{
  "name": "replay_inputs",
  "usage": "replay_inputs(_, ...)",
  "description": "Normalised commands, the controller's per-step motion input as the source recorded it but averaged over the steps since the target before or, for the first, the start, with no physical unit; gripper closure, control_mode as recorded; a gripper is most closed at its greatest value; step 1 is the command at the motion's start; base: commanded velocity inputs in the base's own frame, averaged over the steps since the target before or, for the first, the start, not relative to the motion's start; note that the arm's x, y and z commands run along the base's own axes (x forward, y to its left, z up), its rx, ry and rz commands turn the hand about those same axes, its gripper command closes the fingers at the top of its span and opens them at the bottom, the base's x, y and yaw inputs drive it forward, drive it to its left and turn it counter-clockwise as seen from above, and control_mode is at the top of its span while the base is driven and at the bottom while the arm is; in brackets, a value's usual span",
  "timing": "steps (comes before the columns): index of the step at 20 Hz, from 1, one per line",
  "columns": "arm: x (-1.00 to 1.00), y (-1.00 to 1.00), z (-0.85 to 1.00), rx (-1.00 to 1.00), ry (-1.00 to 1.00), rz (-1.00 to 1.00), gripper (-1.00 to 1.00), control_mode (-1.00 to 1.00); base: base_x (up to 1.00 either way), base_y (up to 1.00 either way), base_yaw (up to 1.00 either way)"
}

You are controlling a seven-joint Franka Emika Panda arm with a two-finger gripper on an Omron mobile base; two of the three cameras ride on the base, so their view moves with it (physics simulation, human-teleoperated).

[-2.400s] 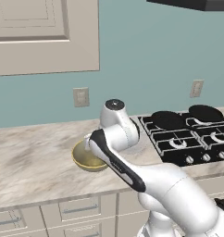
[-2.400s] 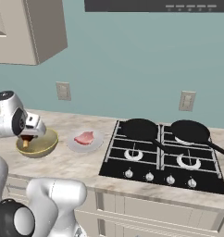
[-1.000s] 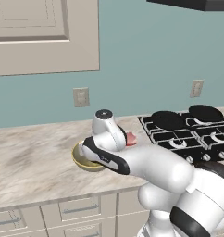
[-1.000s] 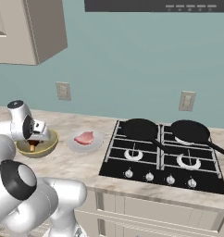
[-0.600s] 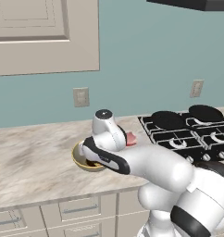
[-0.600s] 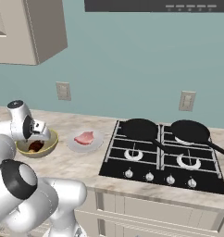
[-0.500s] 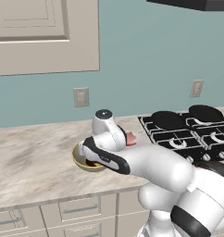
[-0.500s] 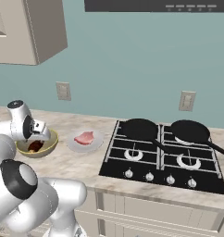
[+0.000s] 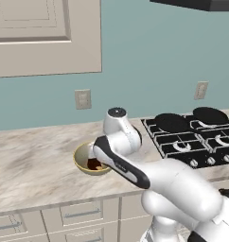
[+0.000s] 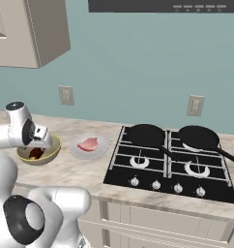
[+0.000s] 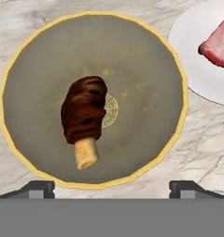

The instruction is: Place one of the steaks on the plate and the other in the bowl. Then place the bowl in the fridge.

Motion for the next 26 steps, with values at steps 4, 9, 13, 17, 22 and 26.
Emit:
replay_inputs(4,-0.8,-0.86,0.73,0.0,-0.04,-0.02,-1.0,-1.0,0.0,0.0,0.0)
replay_inputs(9,-0.05,-1.0,0.53,-0.01,-0.08,-0.07,-1.0,-1.0,0.0,0.0,0.0)
replay_inputs(13,0.46,-1.0,0.16,0.0,0.04,-0.15,-1.0,-1.0,0.0,0.0,0.0)
replay_inputs(17,0.12,-0.94,0.27,-0.01,0.12,-0.21,-1.0,-1.0,0.0,0.0,0.0)
replay_inputs(22,-0.18,-0.5,0.26,0.0,0.04,-0.03,-1.0,-1.0,0.0,0.0,0.0)
replay_inputs(26,-0.38,-0.21,0.86,-0.02,0.23,-0.01,-1.0,-1.0,0.0,0.0,0.0)
